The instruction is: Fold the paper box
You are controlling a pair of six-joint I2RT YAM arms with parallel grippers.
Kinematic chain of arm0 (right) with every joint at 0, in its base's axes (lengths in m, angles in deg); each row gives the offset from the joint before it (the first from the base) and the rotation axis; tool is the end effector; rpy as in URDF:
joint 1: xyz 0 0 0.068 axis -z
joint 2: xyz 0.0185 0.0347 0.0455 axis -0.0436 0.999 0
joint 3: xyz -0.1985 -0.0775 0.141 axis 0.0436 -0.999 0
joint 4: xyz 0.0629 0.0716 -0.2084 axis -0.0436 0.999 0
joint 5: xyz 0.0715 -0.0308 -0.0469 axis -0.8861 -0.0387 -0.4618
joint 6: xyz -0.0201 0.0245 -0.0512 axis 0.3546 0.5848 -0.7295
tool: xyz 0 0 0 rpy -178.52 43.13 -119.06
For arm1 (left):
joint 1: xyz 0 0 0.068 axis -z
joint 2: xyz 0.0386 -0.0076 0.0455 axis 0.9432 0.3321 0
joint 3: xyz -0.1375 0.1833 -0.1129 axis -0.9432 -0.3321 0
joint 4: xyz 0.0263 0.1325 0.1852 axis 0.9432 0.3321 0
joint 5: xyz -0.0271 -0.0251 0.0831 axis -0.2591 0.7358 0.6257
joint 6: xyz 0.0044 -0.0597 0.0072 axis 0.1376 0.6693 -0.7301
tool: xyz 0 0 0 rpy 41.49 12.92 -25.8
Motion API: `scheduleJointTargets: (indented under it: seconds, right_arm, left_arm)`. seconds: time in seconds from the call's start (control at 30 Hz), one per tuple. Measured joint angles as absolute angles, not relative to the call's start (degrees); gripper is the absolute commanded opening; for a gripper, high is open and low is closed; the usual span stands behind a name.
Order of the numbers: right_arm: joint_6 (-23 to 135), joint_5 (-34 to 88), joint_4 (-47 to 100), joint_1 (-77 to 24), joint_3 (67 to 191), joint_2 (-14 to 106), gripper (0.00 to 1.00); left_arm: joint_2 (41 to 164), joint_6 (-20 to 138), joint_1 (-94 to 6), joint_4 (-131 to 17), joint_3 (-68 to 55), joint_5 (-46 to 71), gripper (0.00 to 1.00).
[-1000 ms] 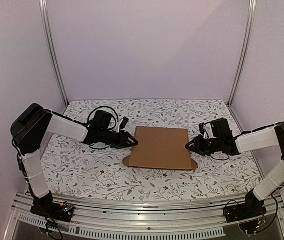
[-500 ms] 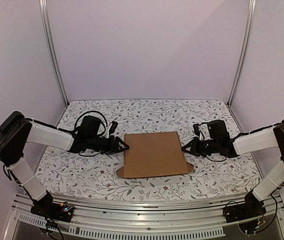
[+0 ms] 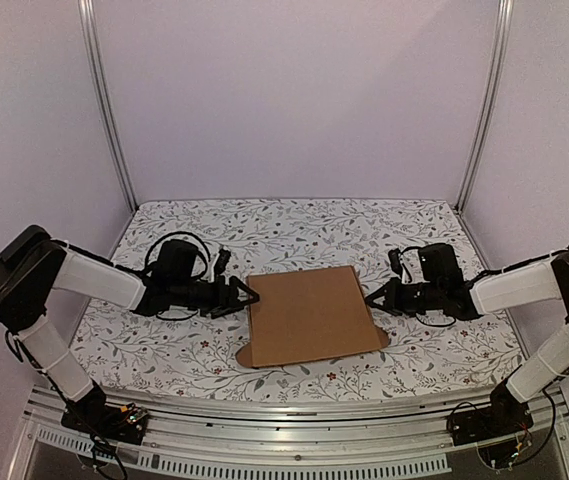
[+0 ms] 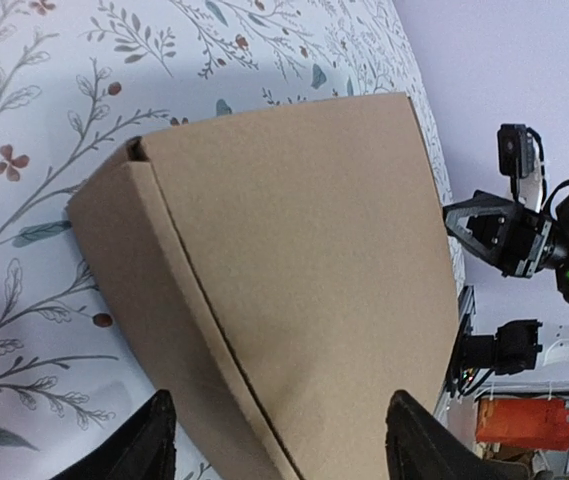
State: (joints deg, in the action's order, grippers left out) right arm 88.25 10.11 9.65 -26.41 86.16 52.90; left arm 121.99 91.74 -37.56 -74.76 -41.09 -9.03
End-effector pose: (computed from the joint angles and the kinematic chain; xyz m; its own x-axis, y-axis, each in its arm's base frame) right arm 0.2268 0.1464 0.1495 -0.8825 0.1683 -0.4391 -0.2139 0.6878 0.6937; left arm 0.2354 -0.1794 0.1474 -0.9245 -0.1257 -0.3598 0.2194 0.5963 -0.7722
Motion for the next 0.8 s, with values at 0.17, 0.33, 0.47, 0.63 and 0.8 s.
scheduleJointTargets:
  seconds: [0.17,0.33,0.47,0.63,0.8]
  right_arm:
    - [87.75,10.16,9.92,-26.45,85.72,52.33,0.0]
    - [87.6,10.55,10.35,-26.45,85.26,51.66,0.0]
    - [87.62,10.59,10.05,-26.47,84.94,51.5,0.0]
    - [87.68,10.7,8.74,-26.49,84.11,51.46,0.0]
    - [87.86,11.4,7.36,-26.47,82.73,50.72,0.0]
  left_arm:
    - [124.35,95.34,-37.59,-78.8,-42.09,-9.62,0.99]
    - [125.34,98.05,-37.59,-81.12,-43.43,-9.8,1.0]
    - [125.99,100.04,-37.56,-83.41,-44.08,-10.1,0.99]
    - [129.99,103.67,-37.17,-89.82,-44.21,-11.55,1.0]
    - [132.88,106.8,-36.97,-96.02,-44.26,-12.2,0.99]
